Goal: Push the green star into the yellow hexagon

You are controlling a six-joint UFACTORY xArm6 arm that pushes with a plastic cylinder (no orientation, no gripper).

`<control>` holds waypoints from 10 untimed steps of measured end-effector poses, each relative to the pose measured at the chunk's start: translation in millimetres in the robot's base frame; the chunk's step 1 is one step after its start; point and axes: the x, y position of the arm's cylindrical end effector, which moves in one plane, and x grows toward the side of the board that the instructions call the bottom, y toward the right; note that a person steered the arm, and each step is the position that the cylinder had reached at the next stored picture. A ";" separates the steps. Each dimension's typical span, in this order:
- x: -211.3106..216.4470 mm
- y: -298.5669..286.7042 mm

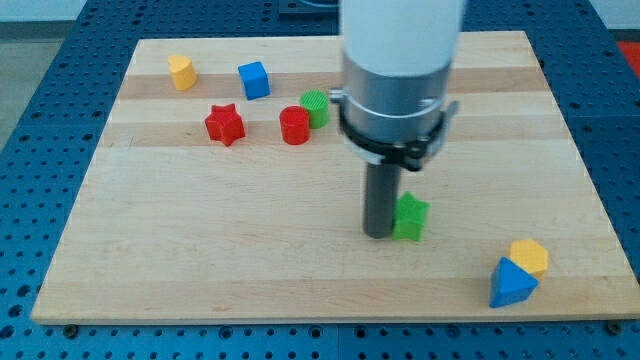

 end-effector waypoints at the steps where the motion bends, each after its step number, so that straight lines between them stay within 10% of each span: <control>1: 0.6 36.9; 6: -34.7 40.0; 8: -74.0 136.6; 10: -28.9 142.3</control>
